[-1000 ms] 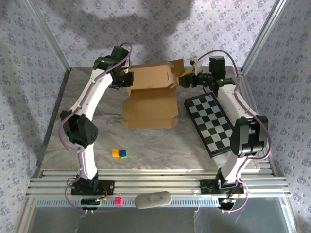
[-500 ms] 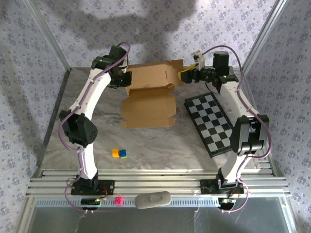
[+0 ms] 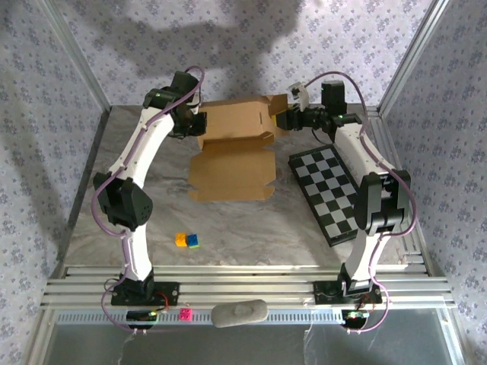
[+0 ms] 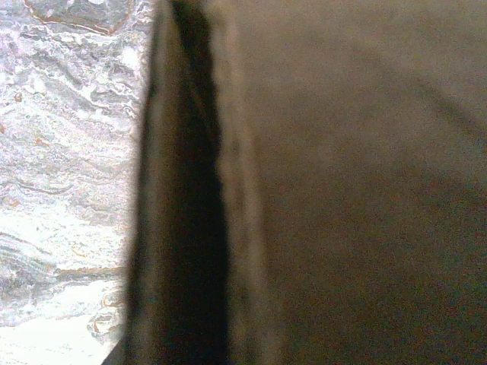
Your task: Fold the paper box
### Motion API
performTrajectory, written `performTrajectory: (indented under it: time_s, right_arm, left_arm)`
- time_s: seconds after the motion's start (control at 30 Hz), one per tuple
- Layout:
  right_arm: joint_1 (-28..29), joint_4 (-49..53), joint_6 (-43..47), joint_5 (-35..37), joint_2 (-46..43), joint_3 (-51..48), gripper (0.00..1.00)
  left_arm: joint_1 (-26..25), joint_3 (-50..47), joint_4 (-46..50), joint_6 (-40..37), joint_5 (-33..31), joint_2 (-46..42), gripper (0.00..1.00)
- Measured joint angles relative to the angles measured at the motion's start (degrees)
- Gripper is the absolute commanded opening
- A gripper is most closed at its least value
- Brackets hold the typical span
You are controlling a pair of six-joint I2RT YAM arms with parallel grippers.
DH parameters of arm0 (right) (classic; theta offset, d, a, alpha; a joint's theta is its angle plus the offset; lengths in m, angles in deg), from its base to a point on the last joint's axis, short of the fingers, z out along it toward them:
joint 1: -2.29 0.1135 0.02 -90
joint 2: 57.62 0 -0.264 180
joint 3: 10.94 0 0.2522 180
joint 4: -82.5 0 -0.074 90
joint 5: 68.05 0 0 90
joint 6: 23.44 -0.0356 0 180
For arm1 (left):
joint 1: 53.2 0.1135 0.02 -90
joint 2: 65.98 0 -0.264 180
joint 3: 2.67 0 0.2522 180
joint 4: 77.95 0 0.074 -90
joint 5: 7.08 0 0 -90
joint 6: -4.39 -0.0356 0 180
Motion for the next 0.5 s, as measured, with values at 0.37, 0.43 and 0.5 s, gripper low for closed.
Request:
performTrajectory:
  time_s: [0.37,0.43,0.5]
  right_arm:
    - [0.1,1.0,0.7,2.7,-0.1,0.0,0.21]
    - [0.2,1.1,0.7,3.4,-0.1,0.0,0.14]
    - [0.4,1.3,1.0,4.0,-0.2,0.1,0.08]
  left_arm:
    - [0.0,0.0,0.0,0.0,0.0,0.0,0.0]
    - [0.0,0.0,0.0,0.0,0.0,0.0,0.0]
    - [0.0,0.0,0.0,0.0,0.1,0.0,0.0]
